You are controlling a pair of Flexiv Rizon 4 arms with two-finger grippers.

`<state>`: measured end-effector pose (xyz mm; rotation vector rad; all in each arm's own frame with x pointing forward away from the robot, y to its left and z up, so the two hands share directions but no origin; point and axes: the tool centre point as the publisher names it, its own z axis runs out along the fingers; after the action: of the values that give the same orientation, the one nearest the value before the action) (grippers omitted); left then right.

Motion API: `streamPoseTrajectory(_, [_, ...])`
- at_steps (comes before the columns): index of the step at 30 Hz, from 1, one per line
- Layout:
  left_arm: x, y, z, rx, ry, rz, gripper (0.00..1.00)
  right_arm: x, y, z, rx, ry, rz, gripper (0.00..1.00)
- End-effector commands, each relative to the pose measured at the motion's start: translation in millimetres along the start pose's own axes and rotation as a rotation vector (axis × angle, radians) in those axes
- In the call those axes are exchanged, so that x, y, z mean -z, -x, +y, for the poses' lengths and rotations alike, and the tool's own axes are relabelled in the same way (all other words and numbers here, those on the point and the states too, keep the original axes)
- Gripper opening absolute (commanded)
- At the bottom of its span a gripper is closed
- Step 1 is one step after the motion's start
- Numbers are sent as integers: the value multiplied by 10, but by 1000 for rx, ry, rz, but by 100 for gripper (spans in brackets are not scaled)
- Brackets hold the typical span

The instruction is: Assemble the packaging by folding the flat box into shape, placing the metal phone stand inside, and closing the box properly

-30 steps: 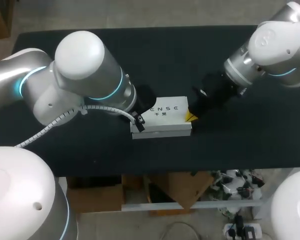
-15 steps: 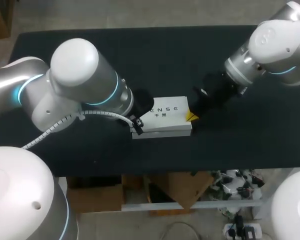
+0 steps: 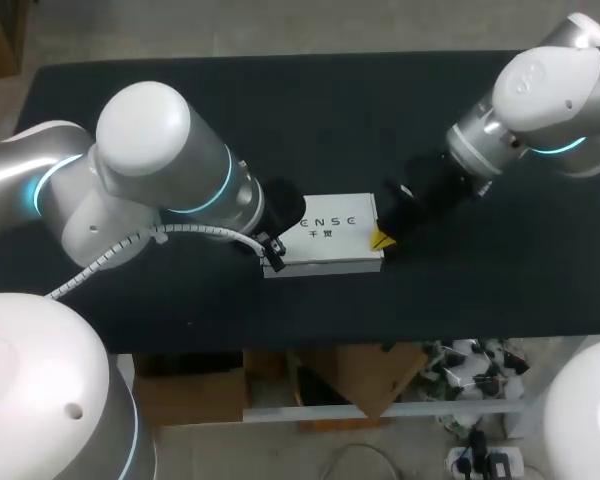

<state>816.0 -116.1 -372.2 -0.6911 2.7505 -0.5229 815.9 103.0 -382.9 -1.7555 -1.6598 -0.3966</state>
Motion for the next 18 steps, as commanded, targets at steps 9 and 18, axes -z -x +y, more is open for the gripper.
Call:
streamPoseTrajectory(9, [84, 4, -42, -3, -16, -26, 0, 72, -100, -27, 34, 18, 8, 0])
streamPoseTrajectory(18, [89, 1, -91, -19, -17, -32, 0, 66, -140, -15, 50, 21, 5, 0])
